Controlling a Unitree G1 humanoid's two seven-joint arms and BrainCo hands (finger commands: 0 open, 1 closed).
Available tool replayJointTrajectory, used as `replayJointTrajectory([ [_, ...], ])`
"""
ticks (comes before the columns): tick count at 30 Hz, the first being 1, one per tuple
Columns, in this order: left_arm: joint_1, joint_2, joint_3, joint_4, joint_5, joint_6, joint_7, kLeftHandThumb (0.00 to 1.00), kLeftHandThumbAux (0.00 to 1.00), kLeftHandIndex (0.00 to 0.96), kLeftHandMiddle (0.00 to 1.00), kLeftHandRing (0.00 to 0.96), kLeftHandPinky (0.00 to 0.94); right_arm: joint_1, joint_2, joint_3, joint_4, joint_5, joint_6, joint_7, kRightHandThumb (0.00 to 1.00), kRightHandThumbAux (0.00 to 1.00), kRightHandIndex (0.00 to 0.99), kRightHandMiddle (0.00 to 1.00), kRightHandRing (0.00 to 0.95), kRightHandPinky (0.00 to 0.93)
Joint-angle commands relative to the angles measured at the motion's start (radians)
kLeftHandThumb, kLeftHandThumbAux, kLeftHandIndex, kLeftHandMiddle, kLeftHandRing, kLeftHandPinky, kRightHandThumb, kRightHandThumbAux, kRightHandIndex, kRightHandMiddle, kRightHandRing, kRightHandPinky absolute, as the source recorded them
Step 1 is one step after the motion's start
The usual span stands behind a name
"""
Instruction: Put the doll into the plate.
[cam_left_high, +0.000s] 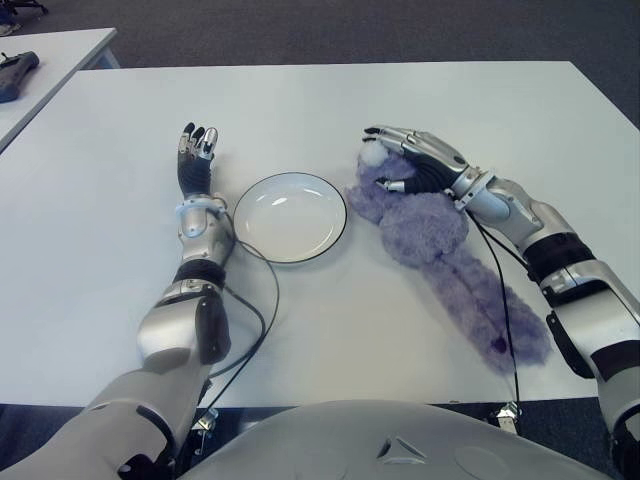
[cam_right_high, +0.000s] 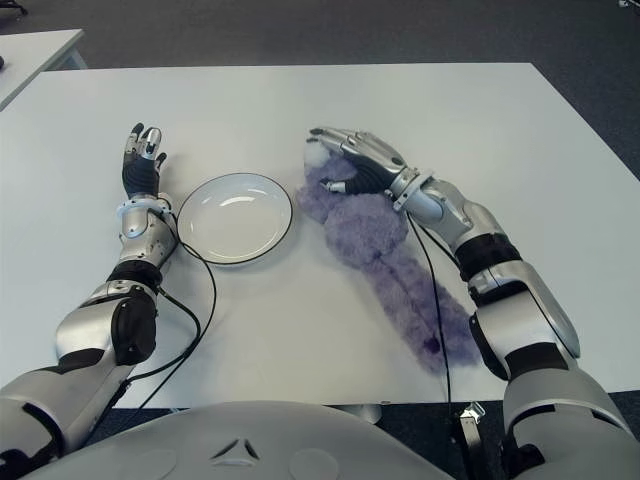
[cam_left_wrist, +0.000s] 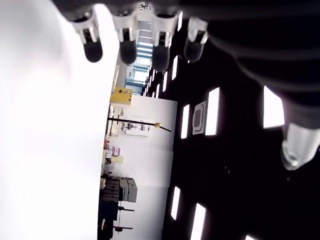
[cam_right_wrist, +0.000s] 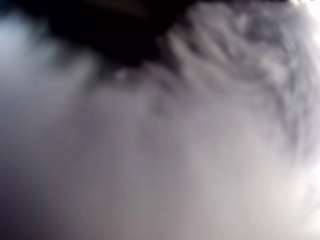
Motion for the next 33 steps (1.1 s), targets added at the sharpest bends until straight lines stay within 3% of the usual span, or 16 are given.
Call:
replayJointTrajectory([
  [1,0.255,-0.121,0.022,0.169,-0.026,0.046,0.024,0.0,0.51,0.053,0.117,0.064,0.0,0.13,0.013,0.083,0.011,-0.03,-0.005,0.174,0.484,0.546,0.243,0.288,0.351,0.429],
  [3,0.255,-0.122,0.022,0.169,-0.026,0.044,0.023,0.0,0.51,0.055,0.119,0.065,0.0,0.12,0.023,0.085,0.027,-0.033,0.0,0.179,0.51,0.551,0.287,0.346,0.41,0.475],
  [4,0.256,-0.122,0.021,0.169,-0.025,0.043,0.023,0.0,0.509,0.055,0.12,0.065,0.0,0.115,0.027,0.086,0.034,-0.034,0.002,0.181,0.646,0.669,0.385,0.421,0.457,0.531],
  [5,0.257,-0.122,0.021,0.168,-0.025,0.041,0.023,0.0,0.508,0.056,0.12,0.065,0.0,0.111,0.038,0.086,0.051,-0.037,0.0,0.171,0.681,0.698,0.41,0.44,0.469,0.546],
  [6,0.258,-0.122,0.02,0.168,-0.024,0.039,0.023,0.0,0.507,0.055,0.121,0.066,0.0,0.108,0.046,0.085,0.062,-0.039,-0.001,0.163,0.694,0.702,0.422,0.592,0.616,0.702],
  [10,0.258,-0.124,0.02,0.167,-0.024,0.037,0.025,0.0,0.503,0.056,0.123,0.066,0.0,0.125,0.071,0.055,0.086,0.001,-0.018,0.13,0.7,0.701,0.437,0.731,0.746,0.826],
  [18,0.259,-0.124,0.018,0.166,-0.022,0.035,0.026,0.0,0.493,0.056,0.122,0.064,0.0,0.178,0.085,-0.015,0.057,0.117,-0.057,0.122,0.703,0.704,0.441,0.837,0.833,0.853],
  [28,0.255,-0.123,0.022,0.166,-0.027,0.039,0.025,0.0,0.501,0.05,0.121,0.064,0.0,0.203,0.085,-0.08,-0.005,0.156,-0.092,0.085,0.712,0.708,0.44,0.873,0.867,0.864],
  [33,0.254,-0.122,0.026,0.167,-0.03,0.038,0.024,0.0,0.502,0.052,0.123,0.066,0.0,0.204,0.087,-0.102,-0.005,0.153,-0.101,0.071,0.711,0.711,0.44,0.877,0.867,0.827],
])
